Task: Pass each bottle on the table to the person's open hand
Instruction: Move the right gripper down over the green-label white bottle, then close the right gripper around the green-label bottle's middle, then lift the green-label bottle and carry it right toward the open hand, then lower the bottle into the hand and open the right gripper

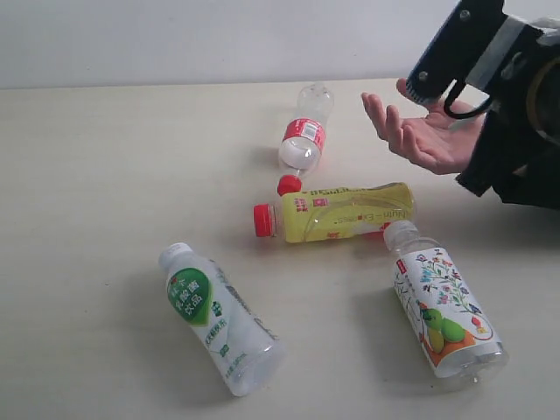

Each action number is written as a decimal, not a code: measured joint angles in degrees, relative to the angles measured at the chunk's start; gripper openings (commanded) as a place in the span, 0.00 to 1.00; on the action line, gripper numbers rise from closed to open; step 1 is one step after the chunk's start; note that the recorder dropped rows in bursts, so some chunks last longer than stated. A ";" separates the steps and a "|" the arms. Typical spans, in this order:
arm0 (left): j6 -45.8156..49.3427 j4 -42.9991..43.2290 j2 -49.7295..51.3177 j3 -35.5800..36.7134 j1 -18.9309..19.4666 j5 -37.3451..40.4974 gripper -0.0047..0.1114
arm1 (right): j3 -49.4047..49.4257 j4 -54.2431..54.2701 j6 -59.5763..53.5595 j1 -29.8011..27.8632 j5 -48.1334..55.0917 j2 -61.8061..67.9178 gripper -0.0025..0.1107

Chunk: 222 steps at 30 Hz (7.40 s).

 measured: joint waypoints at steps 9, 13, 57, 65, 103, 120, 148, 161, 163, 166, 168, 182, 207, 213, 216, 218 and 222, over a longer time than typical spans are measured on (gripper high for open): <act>0.00 0.00 0.00 0.00 0.00 0.00 0.04 | -17.51 69.39 -35.10 0.28 11.54 4.11 0.02; 0.00 0.00 0.00 0.00 0.00 0.00 0.04 | -17.62 79.44 -42.66 0.93 11.21 9.08 0.04; 0.00 0.00 0.00 0.00 0.00 0.00 0.04 | -27.95 72.92 -32.66 16.07 -1.86 30.77 0.67; 0.00 0.00 0.00 0.00 0.00 0.00 0.04 | -27.95 69.40 -28.73 17.46 -3.35 33.70 0.67; 0.00 0.09 0.00 0.00 0.00 0.00 0.04 | -27.95 68.87 -26.54 17.46 -8.06 40.56 0.02; 0.00 0.09 0.00 0.00 0.00 0.00 0.04 | -27.95 73.33 -27.49 17.46 -2.19 28.83 0.02; 0.00 0.09 0.00 0.00 0.00 0.00 0.04 | -27.95 61.73 -22.90 -6.70 20.23 2.45 0.02; 0.00 0.09 0.00 0.00 0.00 0.00 0.04 | -27.95 67.14 -28.97 -24.81 18.24 8.58 0.02; 0.00 0.09 0.00 0.00 0.00 0.00 0.04 | -27.95 68.00 -29.40 -24.93 15.83 11.46 0.02; 0.00 0.09 0.00 0.00 0.00 0.00 0.04 | -27.95 68.59 -29.75 -24.93 12.42 16.04 0.02; 0.00 0.09 0.00 0.00 0.00 0.00 0.04 | -27.95 68.68 -30.12 -24.93 12.14 18.51 0.02; 0.00 0.09 0.00 0.00 0.00 0.00 0.04 | -34.77 70.95 -31.53 -24.93 9.22 24.40 0.02; 0.00 0.09 0.00 0.00 0.00 0.00 0.04 | -34.77 70.20 -31.53 -24.93 8.73 29.21 0.56; 0.00 0.09 0.00 0.00 0.00 0.00 0.04 | -34.77 70.00 -31.53 -24.93 8.62 29.34 0.67; 0.00 0.09 0.00 0.00 0.00 0.00 0.04 | -34.77 70.00 -31.53 -24.93 8.62 29.34 0.67; 0.00 0.09 0.00 0.00 0.00 0.00 0.04 | -34.77 70.00 -31.53 -24.93 8.62 29.34 0.67; 0.00 0.09 0.00 0.00 0.00 0.00 0.04 | -34.77 70.00 -31.53 -24.93 8.62 29.34 0.67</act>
